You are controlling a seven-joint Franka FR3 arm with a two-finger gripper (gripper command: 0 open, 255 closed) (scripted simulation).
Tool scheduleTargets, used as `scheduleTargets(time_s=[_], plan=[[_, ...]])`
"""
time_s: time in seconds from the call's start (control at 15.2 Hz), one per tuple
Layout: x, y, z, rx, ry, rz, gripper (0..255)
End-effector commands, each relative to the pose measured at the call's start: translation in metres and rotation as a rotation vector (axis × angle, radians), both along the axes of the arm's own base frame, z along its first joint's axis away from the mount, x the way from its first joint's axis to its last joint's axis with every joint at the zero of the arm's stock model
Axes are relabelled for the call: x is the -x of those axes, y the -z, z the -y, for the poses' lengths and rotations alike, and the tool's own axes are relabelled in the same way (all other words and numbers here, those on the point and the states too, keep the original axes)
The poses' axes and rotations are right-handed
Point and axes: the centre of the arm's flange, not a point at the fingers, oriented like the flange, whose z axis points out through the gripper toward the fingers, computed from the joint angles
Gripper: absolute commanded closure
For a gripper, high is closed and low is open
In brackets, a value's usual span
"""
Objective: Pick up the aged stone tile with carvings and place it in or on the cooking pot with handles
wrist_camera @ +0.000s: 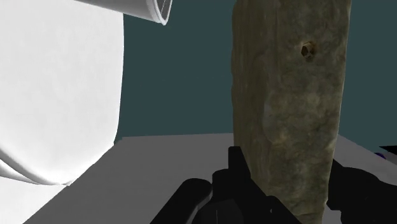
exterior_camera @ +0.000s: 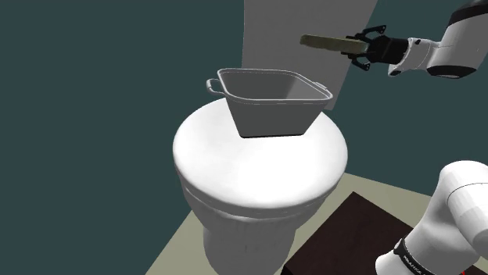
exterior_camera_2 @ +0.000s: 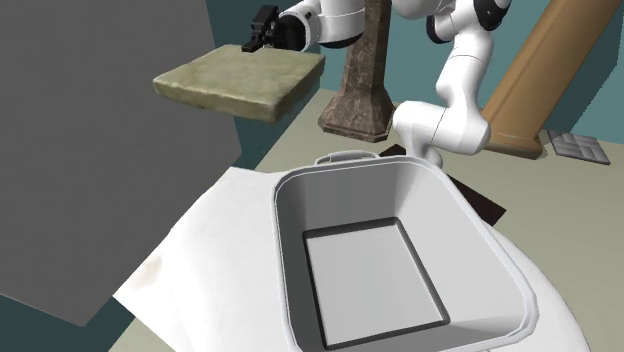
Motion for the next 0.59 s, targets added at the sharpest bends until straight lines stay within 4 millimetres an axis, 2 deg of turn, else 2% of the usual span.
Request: scheduleTargets(time_s=[0.0, 0.53], plan=[[0.001, -0.004, -0.013, -0.001, 0.0, 0.001, 255], [0.003, -0.002, -0.119, -0.001, 0.0, 0.001, 255]])
